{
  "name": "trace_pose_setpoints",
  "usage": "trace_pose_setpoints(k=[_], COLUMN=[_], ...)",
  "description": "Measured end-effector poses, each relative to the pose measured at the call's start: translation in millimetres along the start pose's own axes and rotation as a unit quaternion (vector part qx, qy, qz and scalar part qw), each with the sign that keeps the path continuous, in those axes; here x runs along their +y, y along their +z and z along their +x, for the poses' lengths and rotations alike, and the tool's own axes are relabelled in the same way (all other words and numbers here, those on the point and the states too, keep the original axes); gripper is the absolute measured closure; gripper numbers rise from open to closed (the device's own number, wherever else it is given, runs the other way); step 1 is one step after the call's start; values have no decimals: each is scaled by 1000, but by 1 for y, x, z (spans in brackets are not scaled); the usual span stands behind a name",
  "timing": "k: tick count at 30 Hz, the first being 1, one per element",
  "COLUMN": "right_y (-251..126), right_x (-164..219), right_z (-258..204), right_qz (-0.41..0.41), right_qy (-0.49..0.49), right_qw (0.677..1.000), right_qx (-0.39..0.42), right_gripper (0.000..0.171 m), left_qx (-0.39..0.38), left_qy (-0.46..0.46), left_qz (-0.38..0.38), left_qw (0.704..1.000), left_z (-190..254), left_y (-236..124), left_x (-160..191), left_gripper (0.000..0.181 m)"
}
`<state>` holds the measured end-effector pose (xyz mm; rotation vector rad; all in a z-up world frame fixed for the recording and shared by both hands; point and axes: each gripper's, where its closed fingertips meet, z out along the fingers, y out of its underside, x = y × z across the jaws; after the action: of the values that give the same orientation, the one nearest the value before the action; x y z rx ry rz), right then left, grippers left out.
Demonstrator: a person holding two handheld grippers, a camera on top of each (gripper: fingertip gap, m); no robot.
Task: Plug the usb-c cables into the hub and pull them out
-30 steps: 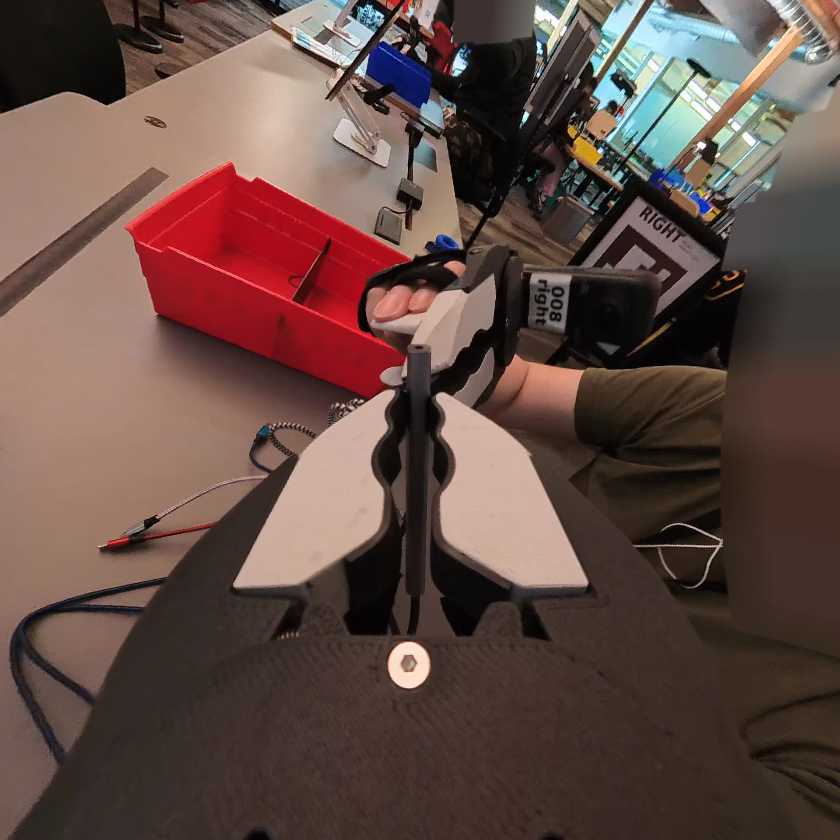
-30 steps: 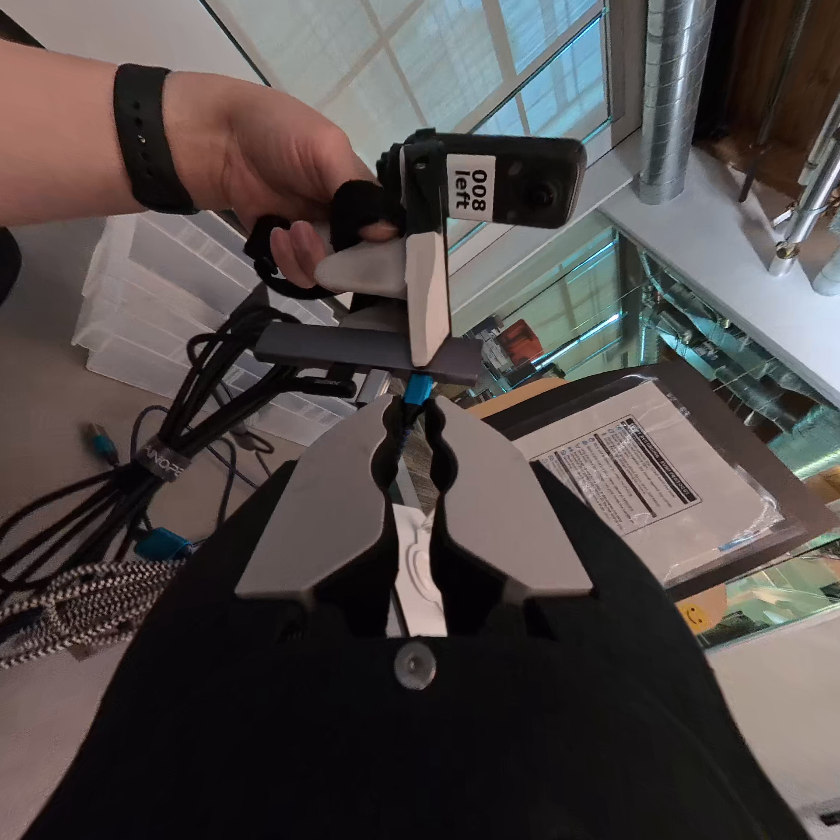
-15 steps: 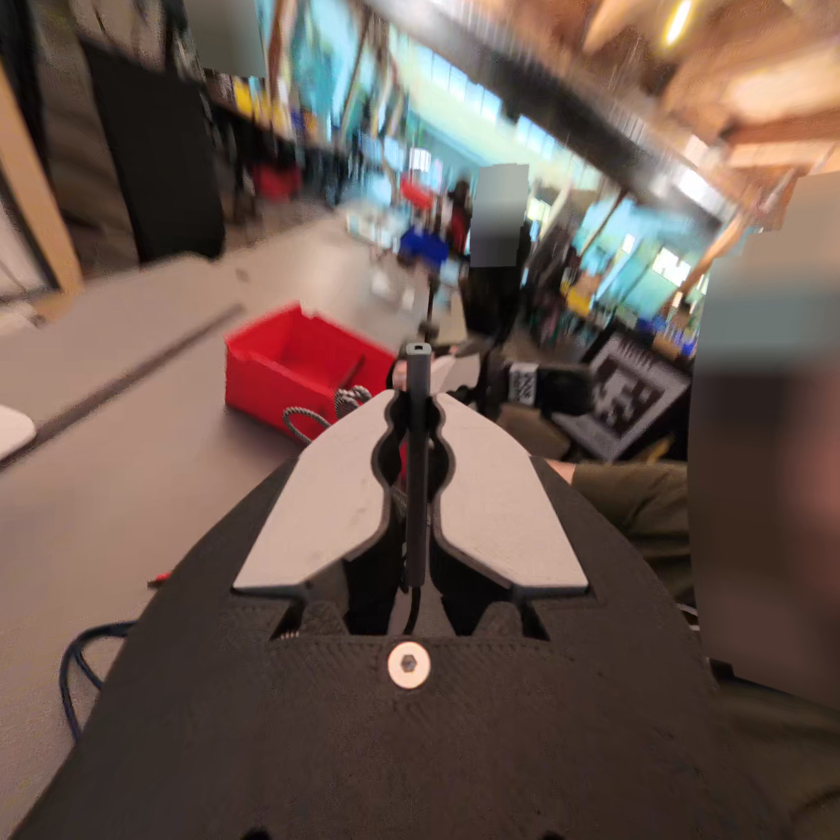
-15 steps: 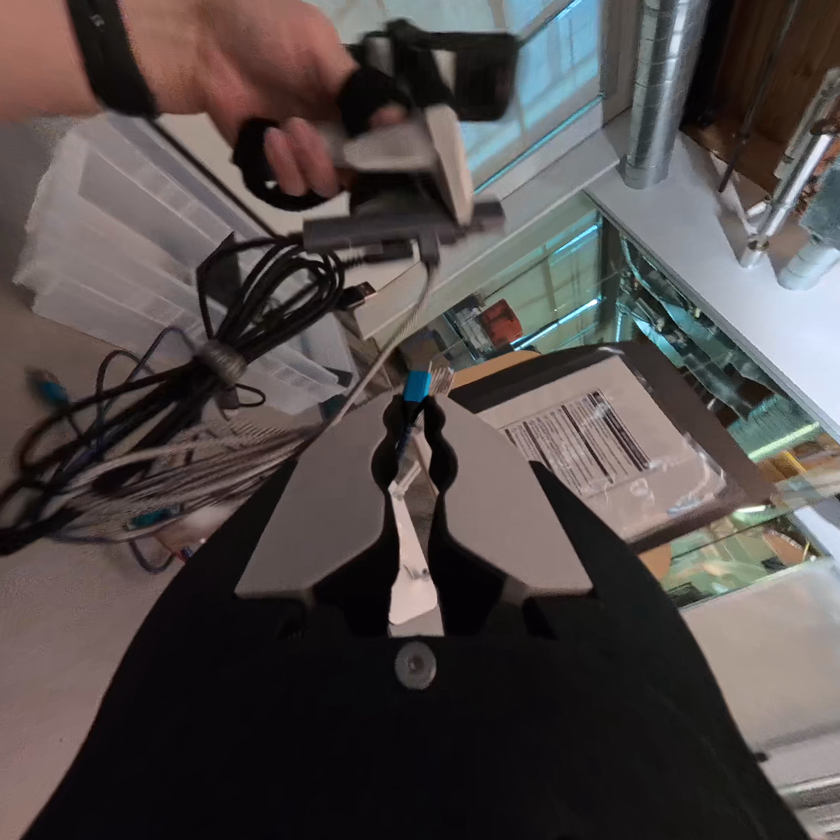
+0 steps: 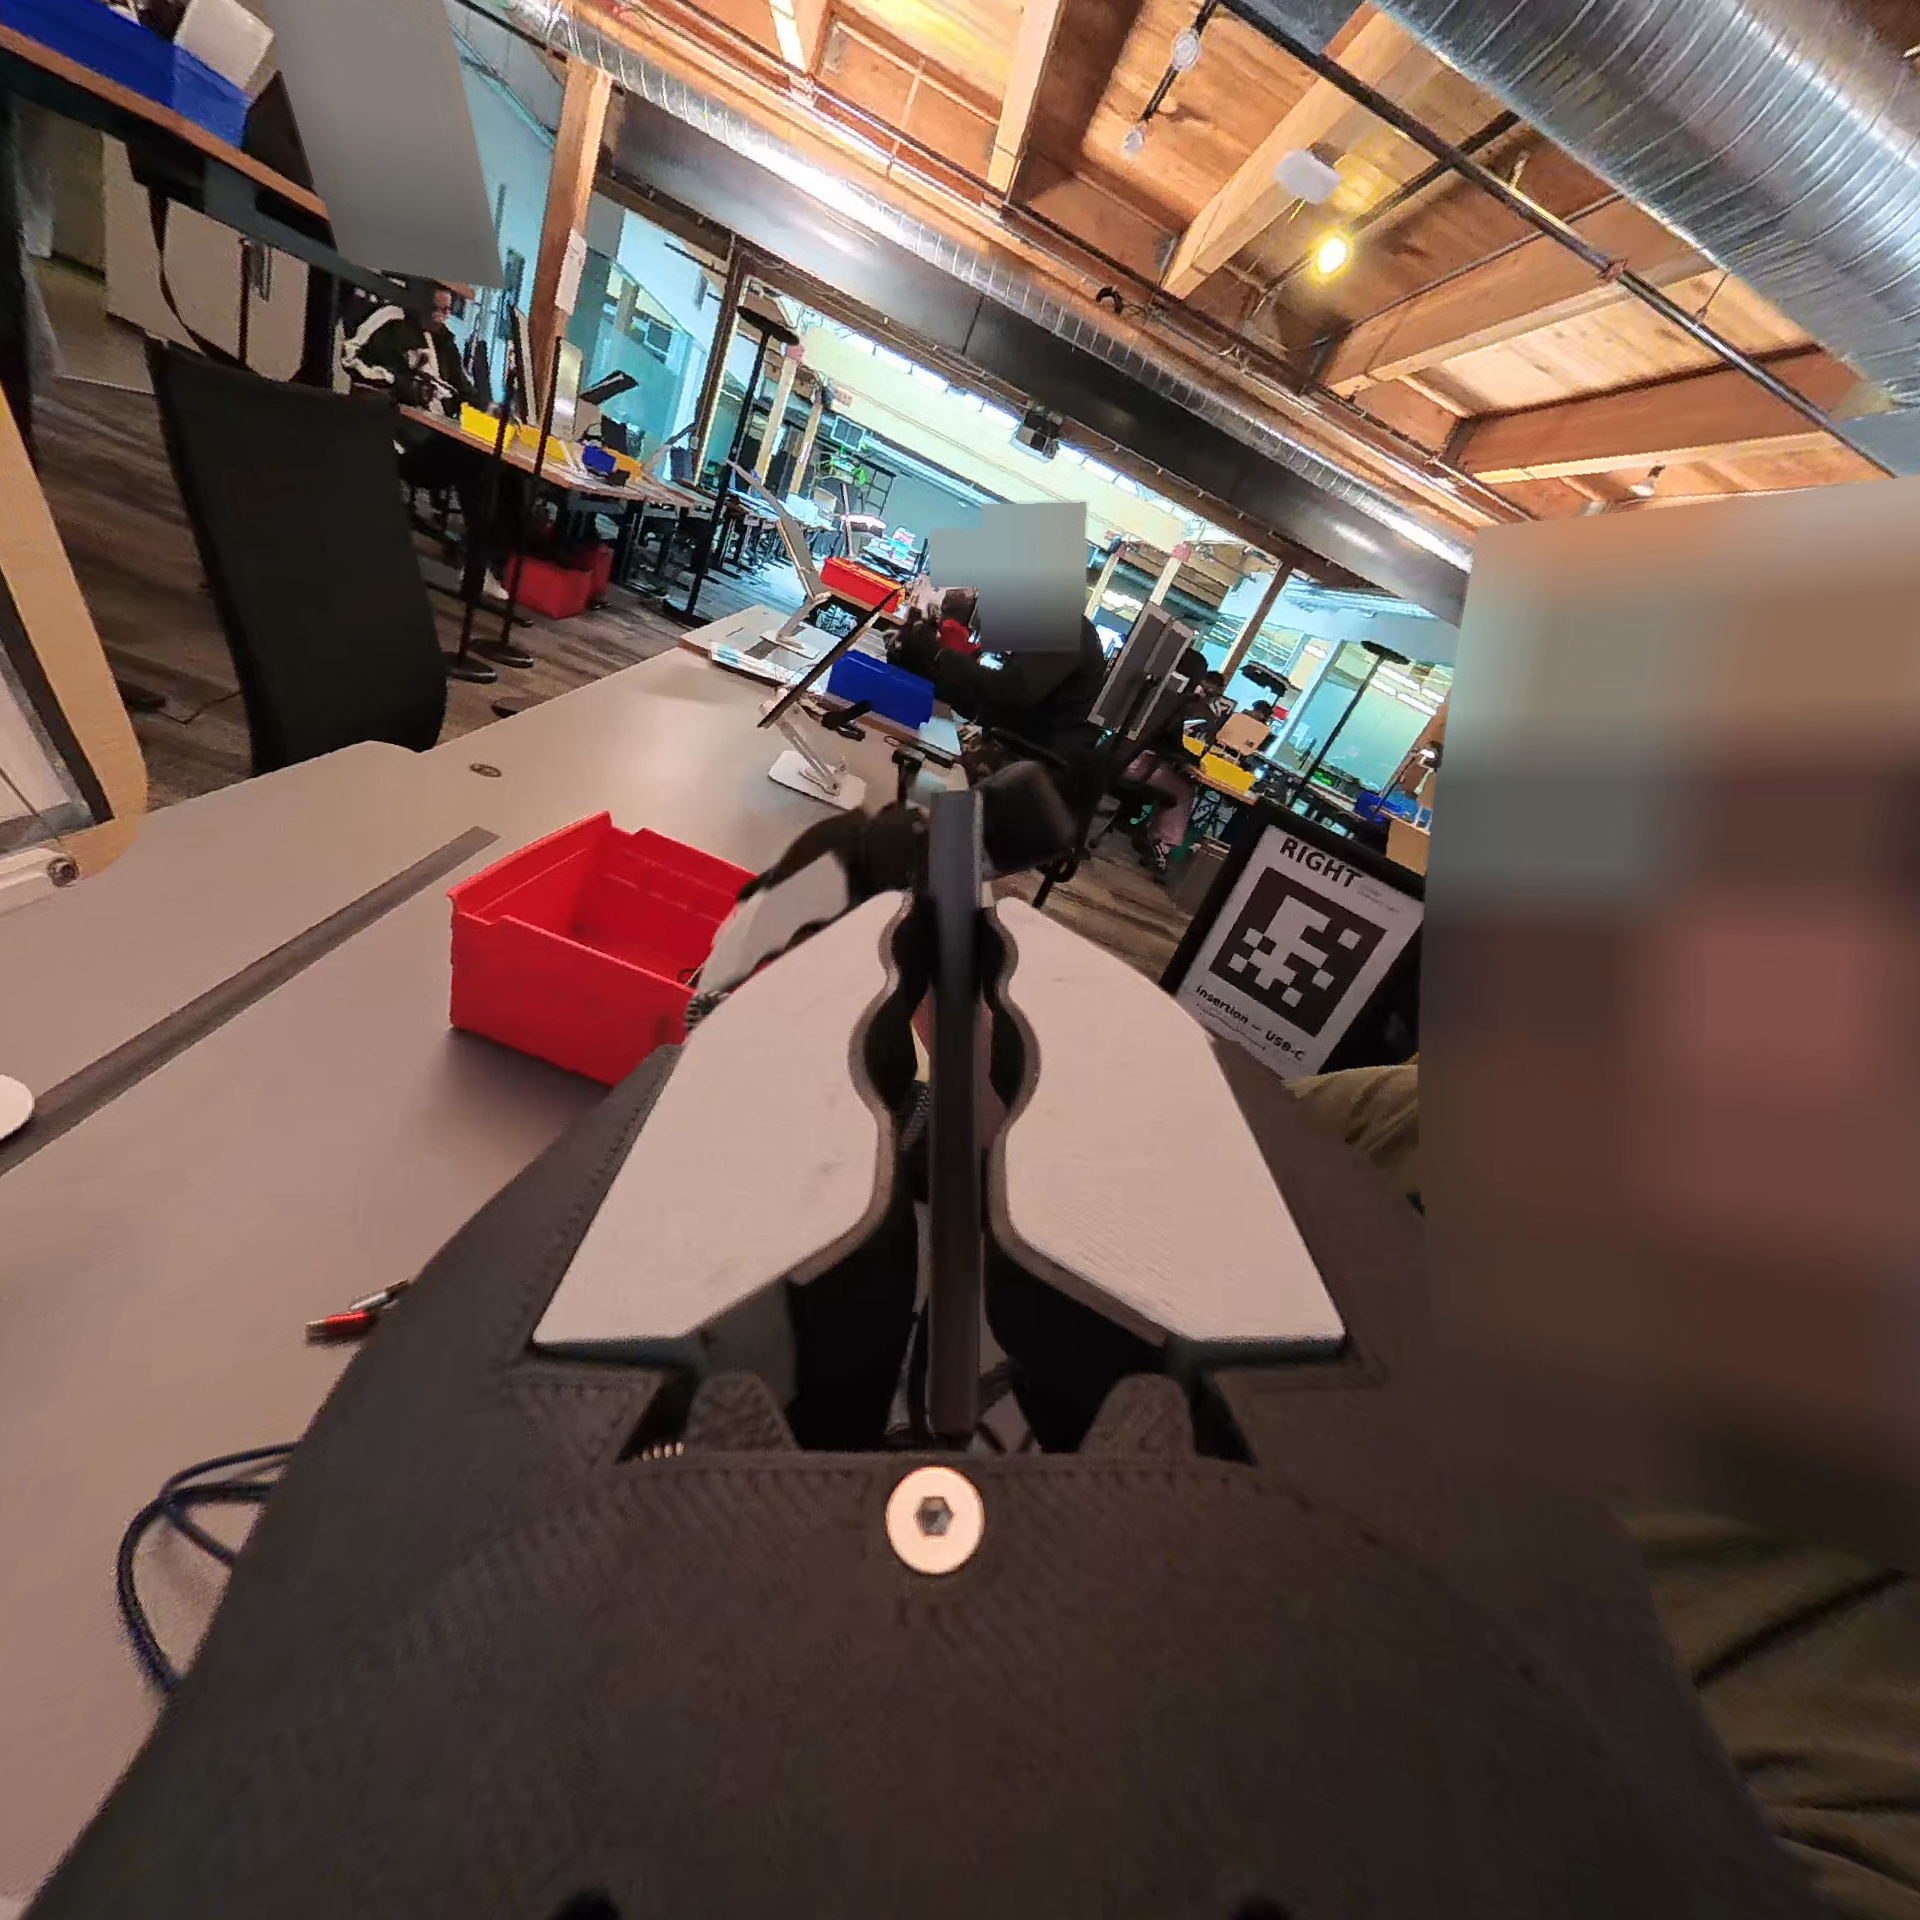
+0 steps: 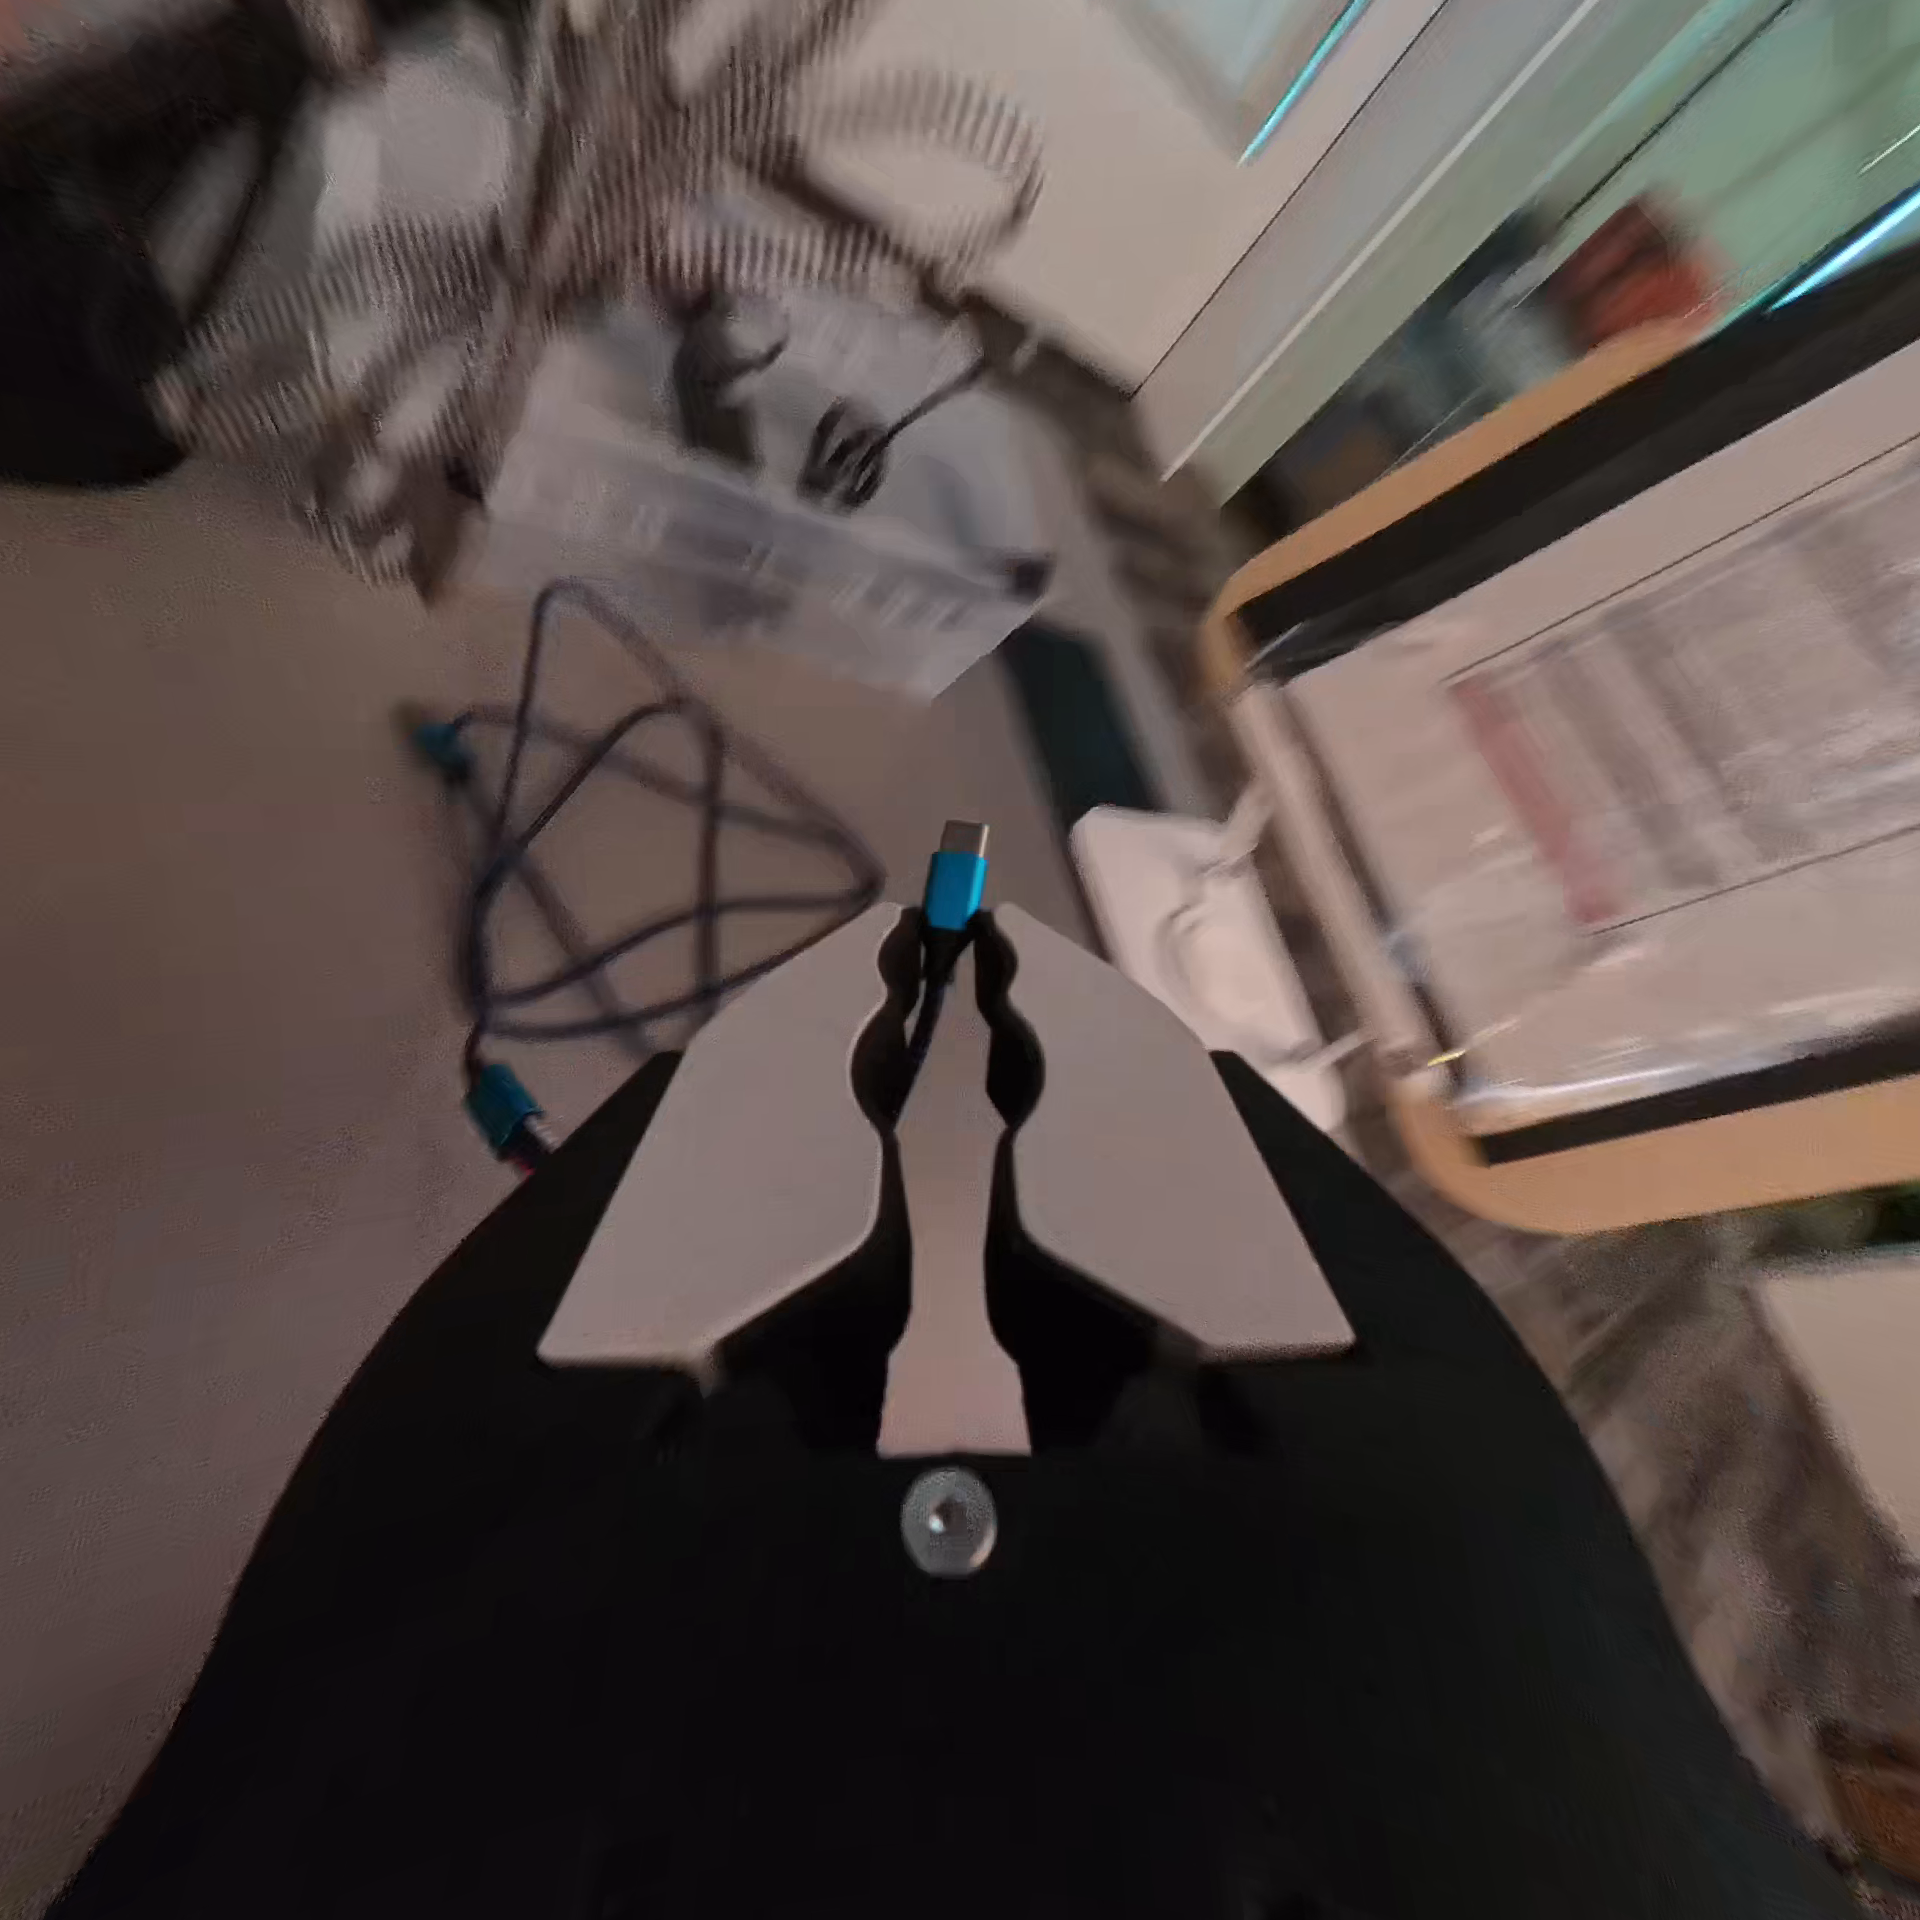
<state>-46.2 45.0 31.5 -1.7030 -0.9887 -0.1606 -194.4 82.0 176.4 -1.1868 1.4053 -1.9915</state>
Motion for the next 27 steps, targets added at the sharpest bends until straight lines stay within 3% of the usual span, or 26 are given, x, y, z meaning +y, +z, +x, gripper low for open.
trace_pose_setpoints(k=[1,4,7,10,11,17,19,22,27], right_y=[13,47,70,89,90,78,68,60,71], right_x=[16,53,69,75,80,99,110,134,145], right_z=[-8,-41,-81,-91,-91,-88,-102,-112,-121], right_qz=[-40,-136,-181,-194,-210,-291,-331,-390,-416], right_qy=[10,42,93,130,137,203,236,241,223], right_qw=[999,985,963,957,954,923,895,865,856], right_qx=[-23,-95,-176,-172,-165,-146,-184,-206,-212], right_gripper=[161,161,161,159,154,51,32,32,33], left_qx=[0,-4,-17,-34,-38,-31,-27,-22,-25], left_qy=[3,12,23,31,33,34,35,37,44], left_qz=[-1,-1,-6,-11,-10,0,4,5,6], left_qw=[1000,1000,1000,999,999,999,999,999,999], left_z=[2,6,6,4,3,8,10,14,17], left_y=[-2,-7,-9,-13,-15,-22,-24,-26,-30], left_x=[0,-1,-1,-1,-1,-6,-7,-8,-8], left_gripper=[173,173,173,173,173,173,173,173,173])
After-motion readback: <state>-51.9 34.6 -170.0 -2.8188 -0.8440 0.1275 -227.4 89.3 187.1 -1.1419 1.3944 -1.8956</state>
